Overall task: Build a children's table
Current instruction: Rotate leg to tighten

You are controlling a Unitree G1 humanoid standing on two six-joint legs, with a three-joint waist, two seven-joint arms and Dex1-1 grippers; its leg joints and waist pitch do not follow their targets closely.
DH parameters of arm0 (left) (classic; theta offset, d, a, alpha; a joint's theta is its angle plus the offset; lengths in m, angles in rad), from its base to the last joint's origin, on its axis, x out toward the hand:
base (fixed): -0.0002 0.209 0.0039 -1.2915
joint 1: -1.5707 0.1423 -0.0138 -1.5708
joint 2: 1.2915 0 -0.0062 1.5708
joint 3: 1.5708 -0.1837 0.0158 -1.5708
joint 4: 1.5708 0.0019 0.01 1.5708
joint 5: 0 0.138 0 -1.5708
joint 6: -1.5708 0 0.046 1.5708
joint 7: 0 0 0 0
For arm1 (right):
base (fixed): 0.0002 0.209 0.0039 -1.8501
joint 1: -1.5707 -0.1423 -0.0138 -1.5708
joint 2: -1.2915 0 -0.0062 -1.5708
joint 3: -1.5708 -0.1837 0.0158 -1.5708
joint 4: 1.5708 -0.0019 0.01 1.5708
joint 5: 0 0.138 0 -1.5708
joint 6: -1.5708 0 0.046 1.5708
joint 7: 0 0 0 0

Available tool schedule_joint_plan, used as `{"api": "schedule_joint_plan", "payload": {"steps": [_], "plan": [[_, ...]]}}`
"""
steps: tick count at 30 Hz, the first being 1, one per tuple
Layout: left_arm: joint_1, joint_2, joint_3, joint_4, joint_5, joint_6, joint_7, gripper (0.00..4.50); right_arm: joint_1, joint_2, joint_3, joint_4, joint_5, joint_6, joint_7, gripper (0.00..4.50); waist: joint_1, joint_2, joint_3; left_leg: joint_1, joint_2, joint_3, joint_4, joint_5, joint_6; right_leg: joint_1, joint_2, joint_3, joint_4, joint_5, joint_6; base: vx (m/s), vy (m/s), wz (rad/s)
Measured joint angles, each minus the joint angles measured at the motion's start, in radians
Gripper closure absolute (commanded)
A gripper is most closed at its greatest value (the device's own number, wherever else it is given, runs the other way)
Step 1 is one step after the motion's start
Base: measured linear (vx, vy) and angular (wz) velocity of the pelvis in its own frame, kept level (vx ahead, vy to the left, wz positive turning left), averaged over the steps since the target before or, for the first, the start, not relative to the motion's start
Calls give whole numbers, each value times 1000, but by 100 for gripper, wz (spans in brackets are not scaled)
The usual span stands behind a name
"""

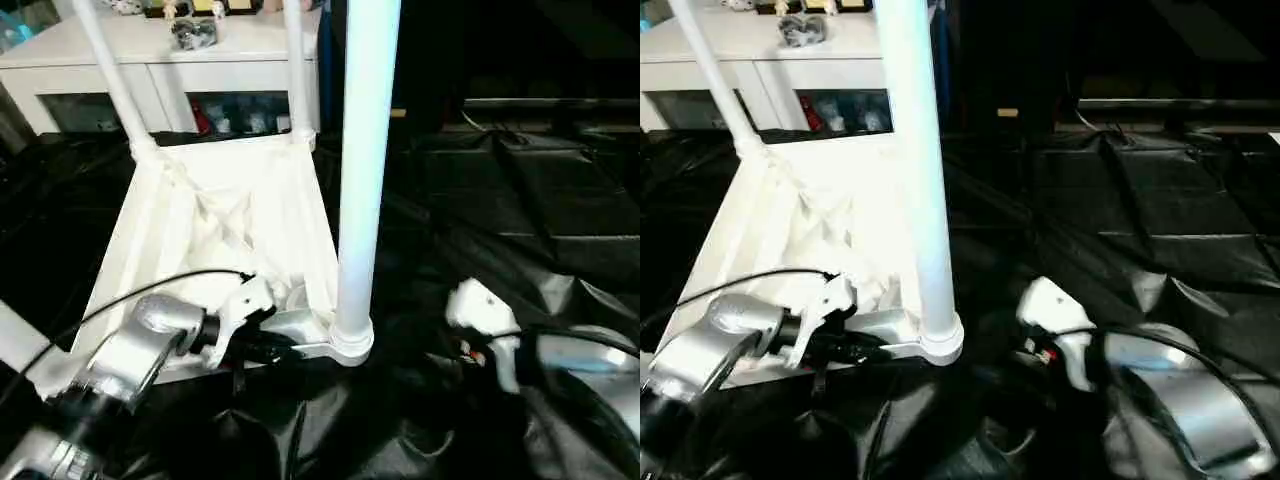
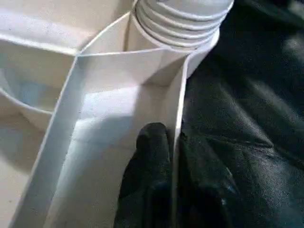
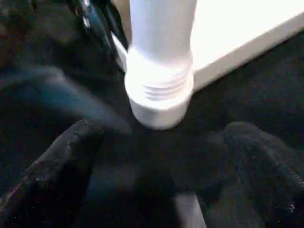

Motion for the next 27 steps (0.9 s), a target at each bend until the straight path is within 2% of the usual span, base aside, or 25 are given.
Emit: {"api": "schedule_joint_plan", "payload": {"steps": [3, 5, 6, 7, 9, 15, 17, 21, 22, 25, 26, 27], "plan": [[34, -25, 16, -50, 4, 11, 61, 448, -36, 72, 18, 57, -12, -28, -37, 0, -5, -1, 0, 1, 0, 0, 0, 0, 0, 0, 0, 0, -1, 0, 0, 0, 0, 0], [41, -50, 18, -74, 7, 26, 103, 448, -53, 111, 42, 107, -25, -54, -62, 0, -6, -7, 1, 0, 0, 1, -1, 0, 0, -1, -1, 0, -2, 0, 0, 0, 0, 0], [43, -62, 20, -78, 7, 30, 121, 448, -64, 124, 51, 133, -36, -61, -72, 0, -8, -18, 4, 0, 0, 2, -3, 0, 0, -2, -1, 1, -3, 0, 0, 0, 0, 0], [43, -72, 21, -83, 7, 33, 135, 448, -76, 133, 61, 158, -46, -66, -84, 0, -6, -24, 4, 0, 0, 3, -5, 0, 0, -2, -1, 0, -3, 0, 0, 0, 0, 0], [41, -80, 20, -95, 19, 37, 158, 448, -104, 144, 69, 198, -61, -78, -97, 0, -5, -29, 3, 1, 0, 3, -7, 0, 0, -2, 0, 0, -3, 0, 0, 0, 0, 0], [42, -103, 20, -106, 26, 10, 176, 448, -171, 205, 98, 327, -103, -135, -128, 0, 5, -31, 4, 0, 0, 3, -8, 2, 2, -2, 0, 0, -8, 0, 0, 0, 0, 0], [37, -104, 13, -105, 26, 5, 172, 450, -203, 234, 98, 378, -110, -147, -135, 28, 7, -32, 5, -1, 0, 4, -8, 2, 3, -3, -1, 0, -8, 0, 0, 0, 0, 0], [26, -104, 11, -92, 28, 2, 165, 450, -231, 249, 109, 414, -114, -177, -131, 48, 9, -33, 5, -1, 0, 4, -8, 3, 5, -3, -1, 0, -8, 0, 0, 0, 0, 0], [22, -104, 11, -85, 28, 1, 165, 450, -237, 257, 110, 430, -118, -190, -132, 72, 8, -33, 5, -1, 0, 4, -8, 3, 4, -2, -1, -1, -8, 0, 0, 0, 0, 0], [13, -104, 14, -67, 30, -4, 163, 450, -243, 280, 112, 467, -121, -220, -134, 84, 6, -33, 5, 0, 1, 4, -9, 1, 1, -2, -1, -1, -7, 0, 0, 0, 0, 0], [10, -104, 14, -62, 31, -6, 161, 450, -243, 284, 112, 474, -121, -222, -134, 113, 6, -33, 5, 0, 1, 4, -8, 1, 1, -2, -1, -1, -7, 1, -1, 0, 0, 0], [7, -104, 13, -56, 32, -8, 159, 450, -245, 285, 113, 483, -123, -229, -133, 121, 5, -34, 5, 1, 1, 4, -8, 1, 0, -2, -1, -1, -7, 1, -1, 0, 0, 0]]}}
